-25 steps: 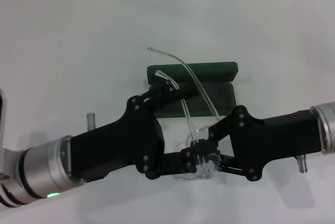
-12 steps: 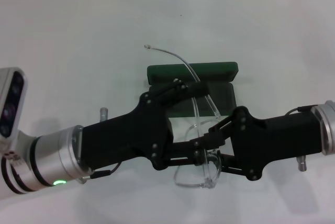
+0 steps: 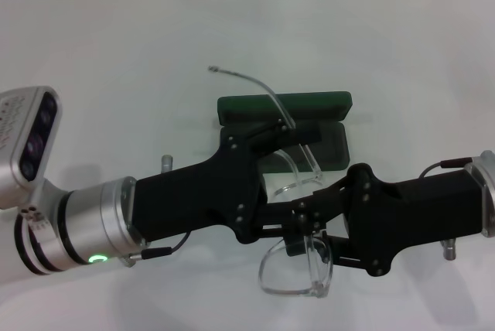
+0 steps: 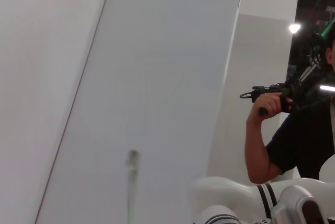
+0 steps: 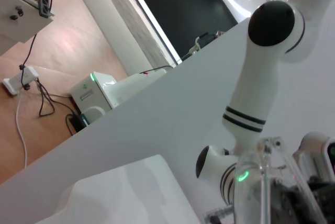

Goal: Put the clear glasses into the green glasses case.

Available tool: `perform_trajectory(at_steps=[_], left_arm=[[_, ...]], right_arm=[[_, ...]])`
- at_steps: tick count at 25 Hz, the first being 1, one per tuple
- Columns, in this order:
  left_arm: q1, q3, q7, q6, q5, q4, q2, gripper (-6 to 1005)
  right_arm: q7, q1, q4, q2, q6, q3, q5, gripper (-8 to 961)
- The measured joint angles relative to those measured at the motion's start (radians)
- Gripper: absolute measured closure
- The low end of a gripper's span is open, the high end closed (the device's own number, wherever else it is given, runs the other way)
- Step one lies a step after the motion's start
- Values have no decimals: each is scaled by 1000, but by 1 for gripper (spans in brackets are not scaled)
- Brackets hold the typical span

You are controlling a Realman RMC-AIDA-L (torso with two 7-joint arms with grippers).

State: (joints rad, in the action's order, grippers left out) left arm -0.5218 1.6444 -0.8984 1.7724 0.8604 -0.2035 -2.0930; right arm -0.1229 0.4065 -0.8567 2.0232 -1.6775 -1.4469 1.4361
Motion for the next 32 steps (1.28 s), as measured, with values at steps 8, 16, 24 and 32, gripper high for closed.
perform_trajectory(at_steps=[8,16,24,32], left_arm=[[-3,-3,-7,1,-5,-7,-1,121],[5,-12,-8,45,-28,-8,2,121],[13,-2,-8,23,-9,4,4,121],[2,0,-26,-10,25,11,1,121]], right_arm=[[12,-10,3,-3,0,3,-2,828],[12,-19,3,-4,5,37,-2,828],[13,-26,1,-3,6,51,-2,828],[13,-27,-7,-3,0,54,-1,828]])
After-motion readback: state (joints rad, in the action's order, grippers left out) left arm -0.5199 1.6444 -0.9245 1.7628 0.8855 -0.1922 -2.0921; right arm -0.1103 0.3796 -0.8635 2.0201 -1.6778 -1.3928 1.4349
